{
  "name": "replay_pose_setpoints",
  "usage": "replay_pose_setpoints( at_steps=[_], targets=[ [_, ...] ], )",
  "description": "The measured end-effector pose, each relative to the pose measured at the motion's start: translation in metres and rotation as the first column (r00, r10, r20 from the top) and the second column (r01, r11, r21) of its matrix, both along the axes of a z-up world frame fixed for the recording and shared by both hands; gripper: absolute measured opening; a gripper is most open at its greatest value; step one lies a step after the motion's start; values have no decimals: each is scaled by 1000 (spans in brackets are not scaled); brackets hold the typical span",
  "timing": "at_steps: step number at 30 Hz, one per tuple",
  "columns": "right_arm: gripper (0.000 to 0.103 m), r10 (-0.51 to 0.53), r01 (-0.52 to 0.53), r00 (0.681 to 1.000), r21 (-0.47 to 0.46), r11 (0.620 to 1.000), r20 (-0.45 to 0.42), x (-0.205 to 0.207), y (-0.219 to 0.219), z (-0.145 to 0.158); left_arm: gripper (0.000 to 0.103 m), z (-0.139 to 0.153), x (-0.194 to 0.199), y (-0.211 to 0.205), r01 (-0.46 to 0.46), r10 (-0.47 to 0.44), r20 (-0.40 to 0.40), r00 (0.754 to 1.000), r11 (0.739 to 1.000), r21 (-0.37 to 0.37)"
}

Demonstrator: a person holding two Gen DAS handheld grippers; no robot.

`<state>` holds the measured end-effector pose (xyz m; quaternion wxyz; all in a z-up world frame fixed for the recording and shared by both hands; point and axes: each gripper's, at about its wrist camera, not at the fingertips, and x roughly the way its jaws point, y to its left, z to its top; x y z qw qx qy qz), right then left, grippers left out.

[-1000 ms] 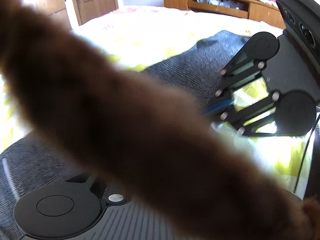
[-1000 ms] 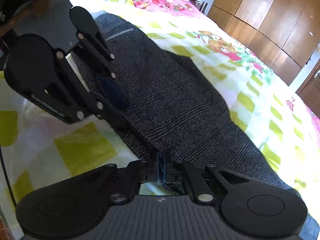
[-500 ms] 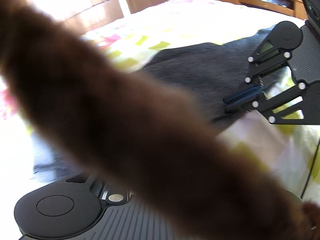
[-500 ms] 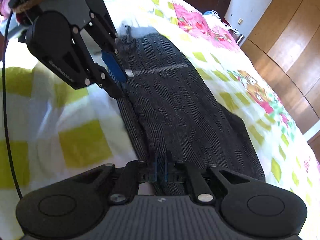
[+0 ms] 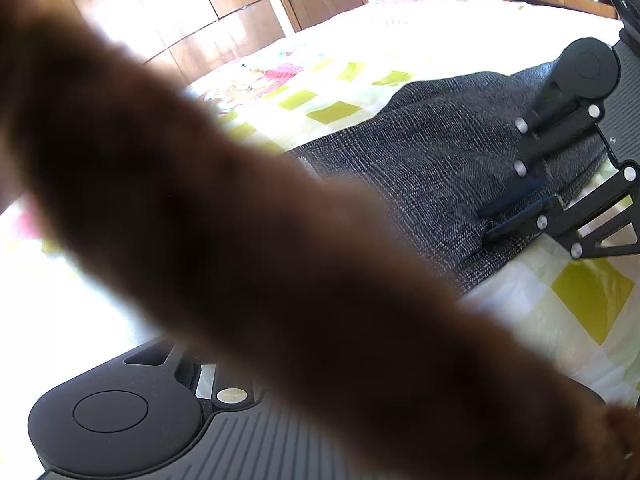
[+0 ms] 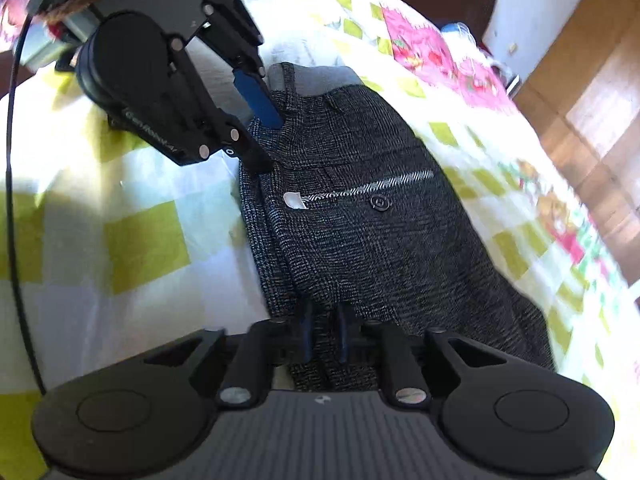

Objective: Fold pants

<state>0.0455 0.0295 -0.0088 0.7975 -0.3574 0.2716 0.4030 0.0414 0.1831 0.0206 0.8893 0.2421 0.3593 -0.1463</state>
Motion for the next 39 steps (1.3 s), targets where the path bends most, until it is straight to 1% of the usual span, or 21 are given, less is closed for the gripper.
replay_pose_setpoints(
  at_steps=[2, 5, 6, 10, 13, 15, 17, 19, 21, 23, 24, 26, 28, 29, 30, 32, 34, 35, 37, 38, 39],
  targets=[
    [19, -12, 13, 1000, 18, 1000, -10, -4, -2, 7, 31, 3, -3, 0, 2, -2, 16, 1000, 1000, -4],
    [18, -17, 18, 1000, 50, 999, -9, -12, -5, 14, 22, 10, -12, 3, -13, 13, 59, 998, 1000, -6],
    [19, -18, 19, 1000, 56, 998, -12, -13, -6, 14, 21, 11, -15, 5, -23, 23, 66, 998, 1000, -7],
    [19, -47, 53, 996, 68, 996, -77, -14, -2, 1, 21, 4, -14, 10, -52, 53, 26, 998, 998, -31],
    [18, -27, 34, 995, 61, 998, -97, -17, 3, -7, 22, 14, -15, 1, -38, 43, 41, 998, 994, -105],
    [18, -49, 58, 994, 97, 994, -97, -18, 2, -7, 23, 17, -11, -14, -4, 10, 42, 999, 989, -145],
    [18, -77, 91, 991, 129, 987, -109, -16, -6, 0, 25, 7, -5, -38, 55, -53, 22, 998, 991, -121],
    [18, -138, 157, 984, 169, 973, -117, -16, -28, 11, 26, -11, 2, -59, 100, -103, -43, 994, 992, -70],
    [18, -257, 278, 958, 192, 941, -129, -14, -65, 19, 22, -19, -1, -72, 123, -125, -39, 991, 992, -38],
    [18, -406, 438, 896, 213, 873, -177, -10, -115, 25, 22, -12, 1, -78, 115, -117, -34, 993, 992, -58],
    [18, -485, 522, 851, 221, 824, -203, -7, -142, 27, 24, -7, 4, -83, 112, -115, -31, 993, 990, -85],
    [21, -628, 673, 739, 236, 701, -243, -4, -200, 32, 24, 0, 7, -100, 142, -144, -17, 989, 984, -105],
    [23, -717, 770, 637, 261, 582, -282, -2, -252, 39, 24, 2, 13, -127, 201, -204, -18, 979, 974, -109],
    [23, -748, 802, 595, 277, 529, -295, 0, -275, 43, 25, 2, 17, -142, 230, -234, -19, 972, 966, -116],
    [23, -772, 824, 561, 290, 486, -300, 3, -297, 48, 25, 2, 22, -160, 262, -267, -21, 964, 957, -126],
    [23, -815, 845, 520, 298, 445, -256, 12, -329, 58, 25, 0, 33, -194, 324, -330, -22, 944, 936, -141],
    [24, -837, 842, 514, 297, 450, -189, 27, -350, 65, 25, 0, 39, -227, 375, -382, -12, 924, 912, -166],
    [28, -834, 837, 525, 282, 470, -167, 37, -359, 65, 25, 0, 43, -242, 398, -407, -11, 914, 899, -183],
    [33, -826, 826, 549, 241, 510, -133, 57, -373, 62, 26, -1, 54, -266, 434, -445, -9, 895, 877, -208],
    [33, -805, 805, 582, 225, 549, -117, 67, -379, 59, 26, -2, 59, -276, 448, -460, -7, 888, 868, -214],
    [33, -773, 777, 624, 190, 600, -114, 76, -381, 55, 26, -3, 65, -285, 460, -472, -8, 881, 861, -218]
  ],
)
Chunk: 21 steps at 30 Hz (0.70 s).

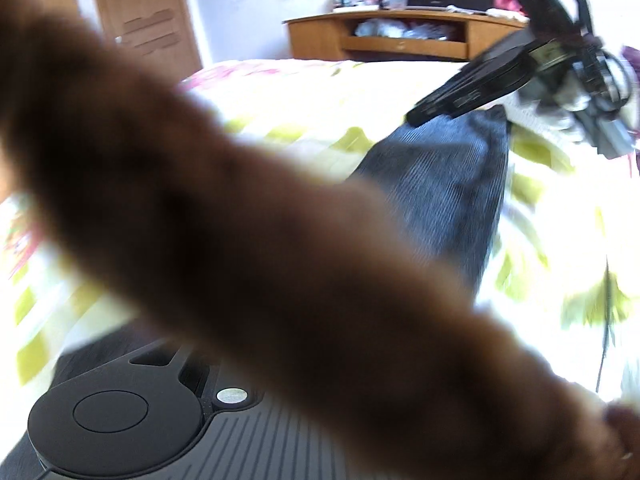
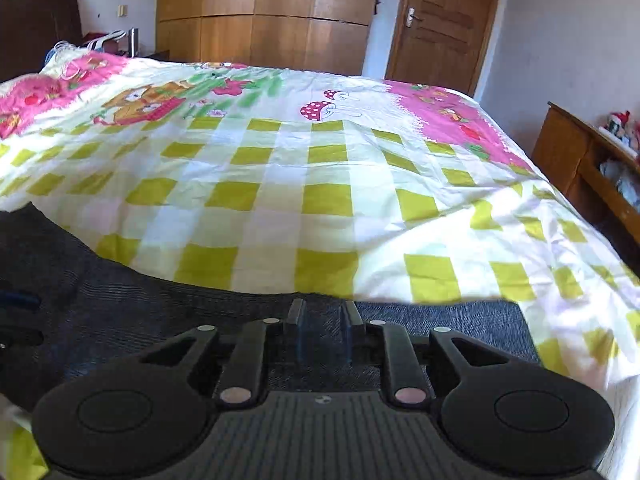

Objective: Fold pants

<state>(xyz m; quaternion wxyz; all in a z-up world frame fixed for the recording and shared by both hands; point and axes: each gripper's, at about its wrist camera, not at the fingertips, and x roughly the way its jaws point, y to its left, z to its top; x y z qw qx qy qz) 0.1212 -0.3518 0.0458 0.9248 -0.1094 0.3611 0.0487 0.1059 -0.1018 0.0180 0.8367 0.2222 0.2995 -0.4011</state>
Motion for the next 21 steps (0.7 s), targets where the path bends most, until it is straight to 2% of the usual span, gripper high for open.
replay_pose_setpoints(
  at_steps=[2, 6, 9, 11, 13, 17, 21],
  targets=[
    [33, 64, -66, 997, -57, 996, -40, 12, 0, -6, 26, -3, 9, -14, 14, -14, 4, 1000, 1000, -7],
    [33, 264, -266, 964, -50, 963, -37, 6, 20, -5, 26, -10, 27, -25, -1, 2, 30, 1000, 1000, -7],
    [33, 405, -410, 912, -122, 904, -66, 0, 40, -17, 26, -18, 32, -22, -32, 32, 20, 999, 999, 20],
    [34, 488, -508, 861, -192, 839, -146, 1, 51, -31, 26, -22, 31, -19, -37, 37, 11, 999, 999, 33],
    [34, 529, -557, 830, -228, 798, -177, 2, 55, -36, 26, -22, 27, -15, -30, 30, 15, 999, 999, 37],
    [34, 572, -612, 786, -169, 772, -234, 11, 54, -34, 26, -22, 25, -11, -15, 15, 4, 1000, 999, 37],
    [40, 632, -701, 712, -246, 670, -308, 17, 65, -44, 26, -24, 24, -14, 14, -14, 1, 1000, 999, 49]
  ],
)
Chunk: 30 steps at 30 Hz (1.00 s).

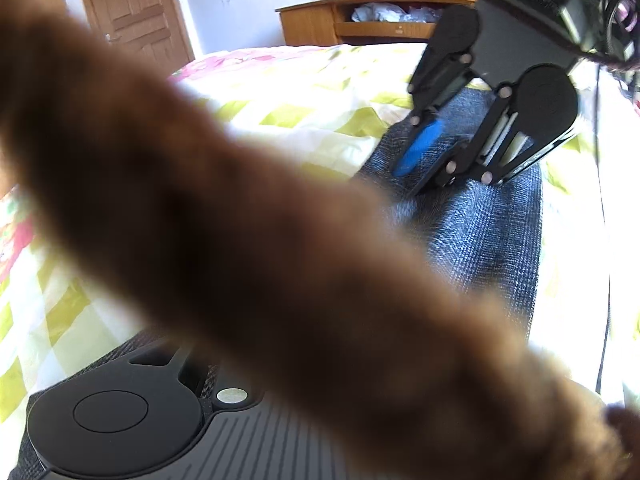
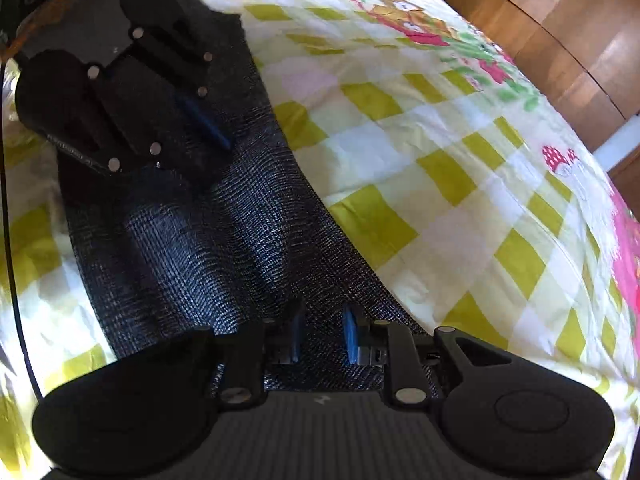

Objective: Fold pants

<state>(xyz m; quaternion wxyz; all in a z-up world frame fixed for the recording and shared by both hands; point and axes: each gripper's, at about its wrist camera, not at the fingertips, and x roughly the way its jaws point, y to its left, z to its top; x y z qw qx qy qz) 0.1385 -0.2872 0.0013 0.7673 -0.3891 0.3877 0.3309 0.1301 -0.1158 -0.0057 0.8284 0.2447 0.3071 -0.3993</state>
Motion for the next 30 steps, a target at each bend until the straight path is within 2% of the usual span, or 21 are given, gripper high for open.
replay_pose_setpoints(
  at_steps=[4, 9, 11, 14, 17, 22, 24, 26, 28, 30],
  targets=[
    [41, 26, -27, 997, -15, 1000, -74, 19, 5, -10, 26, -2, 1, -4, 8, -8, -7, 1000, 1000, -8],
    [41, -37, 39, 993, 15, 999, -110, 28, 5, -11, 27, -7, -1, -2, -4, 4, -16, 1000, 1000, -21],
    [30, -55, 56, 995, 10, 998, -85, 24, 9, -13, 27, -7, -2, -2, -5, 5, -14, 1000, 1000, -23],
    [20, -70, 70, 997, -9, 998, -33, 13, 16, -13, 27, -6, -2, -2, -4, 4, -15, 1000, 1000, -24],
    [18, -155, 155, 988, 50, 987, -16, 12, 11, -5, 27, -5, -2, -1, -4, 3, -10, 1000, 1000, -27],
    [17, -277, 261, 957, 166, 951, 84, 7, 1, 23, 27, -4, -4, 2, -13, 12, -5, 1000, 999, -40],
    [17, -335, 305, 937, 238, 922, 99, 7, -2, 33, 28, -3, -4, 3, -18, 18, -1, 1000, 999, -50],
    [17, -383, 346, 919, 274, 898, 96, 13, -1, 28, 32, -5, -2, 3, -29, 28, -12, 1000, 998, -52],
    [17, -427, 406, 904, 239, 882, 39, 23, 1, 8, 32, -9, -1, 1, -35, 34, -11, 999, 999, -38],
    [17, -467, 436, 880, 248, 865, 80, 16, 0, 3, 33, -10, -4, 0, -42, 42, 1, 999, 999, -35]
  ],
)
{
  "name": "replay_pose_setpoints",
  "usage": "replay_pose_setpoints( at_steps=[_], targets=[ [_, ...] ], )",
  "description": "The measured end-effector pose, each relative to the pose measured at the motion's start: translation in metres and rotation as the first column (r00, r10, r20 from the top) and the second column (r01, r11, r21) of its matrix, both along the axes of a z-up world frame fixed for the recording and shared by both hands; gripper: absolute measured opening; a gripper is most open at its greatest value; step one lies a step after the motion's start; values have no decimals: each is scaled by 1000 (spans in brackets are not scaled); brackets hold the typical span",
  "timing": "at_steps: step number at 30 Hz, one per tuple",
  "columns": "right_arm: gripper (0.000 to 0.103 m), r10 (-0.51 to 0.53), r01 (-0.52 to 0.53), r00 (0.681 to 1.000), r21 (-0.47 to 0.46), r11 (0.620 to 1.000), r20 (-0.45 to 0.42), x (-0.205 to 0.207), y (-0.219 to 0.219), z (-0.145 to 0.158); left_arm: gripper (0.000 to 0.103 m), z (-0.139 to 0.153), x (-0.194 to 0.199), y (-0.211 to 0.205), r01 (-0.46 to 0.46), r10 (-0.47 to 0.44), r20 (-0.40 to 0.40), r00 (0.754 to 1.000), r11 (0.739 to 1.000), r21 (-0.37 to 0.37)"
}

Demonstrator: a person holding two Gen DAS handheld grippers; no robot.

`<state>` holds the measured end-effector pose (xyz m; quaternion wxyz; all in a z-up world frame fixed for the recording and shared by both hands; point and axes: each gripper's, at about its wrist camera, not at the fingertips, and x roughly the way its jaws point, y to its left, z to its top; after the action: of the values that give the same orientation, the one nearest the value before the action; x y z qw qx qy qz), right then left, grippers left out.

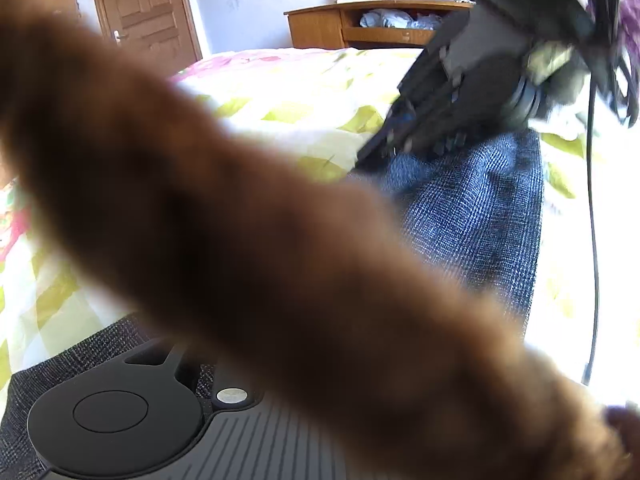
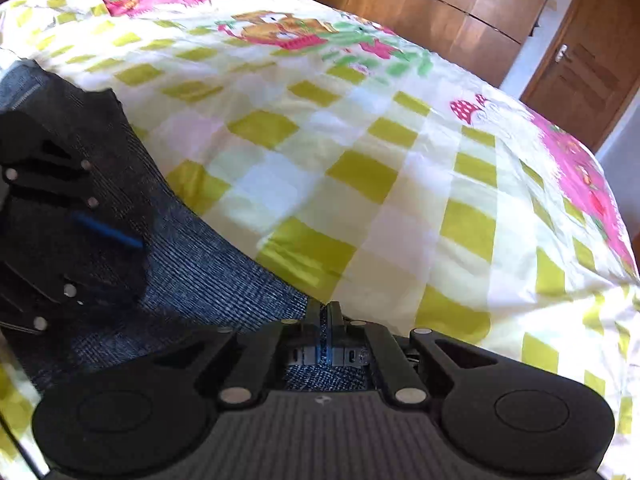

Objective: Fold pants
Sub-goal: 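Lift the folded trouser end with the right tool toward the notebook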

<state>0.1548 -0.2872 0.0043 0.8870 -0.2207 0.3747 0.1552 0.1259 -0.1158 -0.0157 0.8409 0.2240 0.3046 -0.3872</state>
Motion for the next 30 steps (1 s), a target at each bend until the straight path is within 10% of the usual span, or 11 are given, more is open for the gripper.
replay_pose_setpoints(
  at_steps=[7, 11, 15, 19, 24, 30],
  targets=[
    [29, -389, 368, 921, 255, 894, 36, -85, -58, 25, 34, 12, -15, -3, 30, -29, 13, 999, 998, -47],
    [34, -628, 607, 778, 292, 739, -28, -124, -101, 12, 34, 2, -28, -24, 76, -76, 20, 997, 997, 0],
    [35, -786, 755, 598, 440, 487, -156, -141, -153, 1, 34, 4, -33, -35, 85, -86, 29, 996, 996, 33],
    [37, -836, 769, 503, 555, 318, -219, -144, -176, -6, 34, 6, -34, -41, 84, -87, 34, 996, 994, 77],
    [41, -862, 752, 440, 629, 200, -253, -135, -188, -15, 34, 7, -36, -50, 87, -91, 41, 995, 990, 107],
    [42, -882, 762, 399, 626, 167, -251, -115, -194, -18, 34, 6, -39, -57, 93, -98, 45, 994, 989, 112]
  ],
)
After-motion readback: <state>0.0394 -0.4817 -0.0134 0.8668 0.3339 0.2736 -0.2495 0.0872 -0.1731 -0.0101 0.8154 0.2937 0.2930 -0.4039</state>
